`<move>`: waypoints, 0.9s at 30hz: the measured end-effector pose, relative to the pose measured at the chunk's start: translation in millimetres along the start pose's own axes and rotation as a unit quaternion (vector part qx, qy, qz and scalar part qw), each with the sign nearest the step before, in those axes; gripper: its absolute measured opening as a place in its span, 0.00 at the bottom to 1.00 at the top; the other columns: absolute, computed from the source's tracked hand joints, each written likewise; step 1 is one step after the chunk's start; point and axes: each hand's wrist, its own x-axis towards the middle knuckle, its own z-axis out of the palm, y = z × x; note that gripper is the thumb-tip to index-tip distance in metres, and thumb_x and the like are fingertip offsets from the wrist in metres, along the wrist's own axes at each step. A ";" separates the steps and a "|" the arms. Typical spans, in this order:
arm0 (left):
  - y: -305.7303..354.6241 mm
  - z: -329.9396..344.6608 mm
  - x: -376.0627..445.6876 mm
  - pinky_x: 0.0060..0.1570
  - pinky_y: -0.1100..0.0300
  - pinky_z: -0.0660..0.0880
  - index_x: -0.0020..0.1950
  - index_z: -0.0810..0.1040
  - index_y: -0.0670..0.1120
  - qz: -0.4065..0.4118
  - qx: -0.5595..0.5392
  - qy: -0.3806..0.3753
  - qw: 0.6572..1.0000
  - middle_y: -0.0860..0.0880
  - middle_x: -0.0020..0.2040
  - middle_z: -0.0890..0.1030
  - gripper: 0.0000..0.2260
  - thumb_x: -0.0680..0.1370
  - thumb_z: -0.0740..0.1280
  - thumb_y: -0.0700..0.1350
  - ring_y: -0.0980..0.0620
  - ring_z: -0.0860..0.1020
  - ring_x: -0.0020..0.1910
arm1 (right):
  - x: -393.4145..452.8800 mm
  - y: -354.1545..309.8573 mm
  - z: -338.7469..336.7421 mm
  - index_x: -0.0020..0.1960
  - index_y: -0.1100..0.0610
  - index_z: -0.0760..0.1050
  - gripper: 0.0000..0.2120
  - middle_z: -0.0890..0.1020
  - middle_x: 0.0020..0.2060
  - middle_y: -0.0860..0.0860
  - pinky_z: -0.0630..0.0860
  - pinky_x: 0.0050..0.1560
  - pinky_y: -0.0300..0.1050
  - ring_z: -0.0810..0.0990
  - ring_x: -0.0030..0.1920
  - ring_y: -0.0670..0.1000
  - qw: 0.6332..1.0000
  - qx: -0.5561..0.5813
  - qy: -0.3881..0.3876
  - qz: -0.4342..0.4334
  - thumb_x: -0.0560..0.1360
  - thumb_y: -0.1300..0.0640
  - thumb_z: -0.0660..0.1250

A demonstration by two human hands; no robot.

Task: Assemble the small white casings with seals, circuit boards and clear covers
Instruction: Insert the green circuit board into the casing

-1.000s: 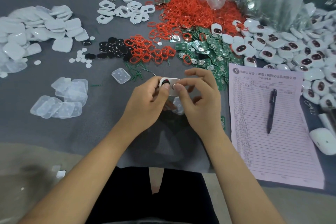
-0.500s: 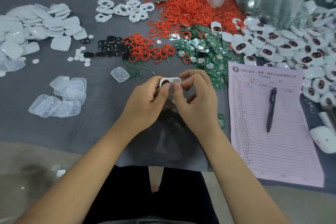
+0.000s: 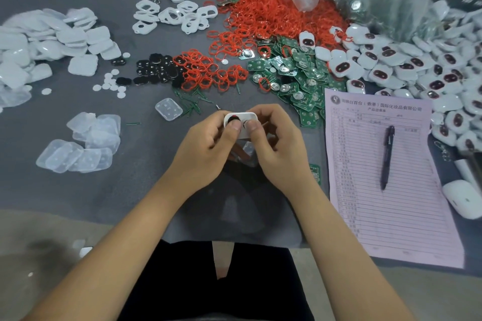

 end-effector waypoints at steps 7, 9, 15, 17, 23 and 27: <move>-1.8 0.7 0.6 0.38 0.69 0.76 0.60 0.79 0.53 0.029 -0.004 -0.014 0.999 0.57 0.46 0.85 0.08 0.87 0.61 0.49 0.59 0.84 0.42 | 2.0 -0.2 -0.1 0.55 0.49 0.74 0.02 0.78 0.41 0.38 0.72 0.35 0.36 0.79 0.36 0.44 1.000 0.004 -0.007 -0.008 0.84 0.54 0.64; -2.0 0.4 0.9 0.38 0.70 0.76 0.61 0.79 0.52 0.036 -0.006 -0.022 0.999 0.58 0.47 0.85 0.07 0.87 0.62 0.48 0.59 0.84 0.42 | 1.8 0.1 -0.2 0.55 0.49 0.74 0.02 0.78 0.41 0.39 0.72 0.34 0.37 0.79 0.35 0.46 1.000 -0.007 -0.003 -0.011 0.83 0.53 0.64; -3.2 -0.6 -0.1 0.40 0.61 0.82 0.61 0.80 0.52 0.051 -0.022 -0.023 0.998 0.57 0.47 0.86 0.06 0.85 0.67 0.47 0.57 0.86 0.43 | 0.5 1.5 -0.9 0.56 0.50 0.77 0.04 0.80 0.42 0.39 0.72 0.38 0.37 0.79 0.38 0.47 1.000 -0.006 0.006 -0.004 0.82 0.55 0.65; -2.8 0.3 -0.4 0.37 0.62 0.81 0.62 0.81 0.50 0.053 -0.050 -0.013 0.997 0.56 0.47 0.86 0.07 0.85 0.66 0.45 0.55 0.86 0.40 | 1.4 1.0 -1.5 0.58 0.54 0.80 0.07 0.81 0.45 0.41 0.73 0.42 0.37 0.80 0.41 0.45 1.000 -0.006 0.014 -0.010 0.82 0.57 0.66; -4.9 0.9 3.3 0.33 0.62 0.80 0.58 0.80 0.48 0.017 -0.138 0.021 0.990 0.49 0.47 0.88 0.07 0.86 0.63 0.41 0.48 0.87 0.35 | 0.7 -2.7 -8.9 0.56 0.58 0.83 0.10 0.83 0.45 0.50 0.71 0.39 0.36 0.80 0.41 0.48 0.987 -0.088 0.123 -0.055 0.83 0.58 0.62; -6.2 -1.3 6.3 0.32 0.62 0.79 0.51 0.81 0.47 -0.009 -0.194 0.052 0.980 0.46 0.42 0.87 0.08 0.84 0.63 0.40 0.48 0.85 0.32 | -0.4 -3.9 -14.9 0.49 0.60 0.83 0.10 0.83 0.41 0.51 0.68 0.41 0.33 0.74 0.36 0.46 0.968 -0.169 0.181 -0.043 0.81 0.60 0.63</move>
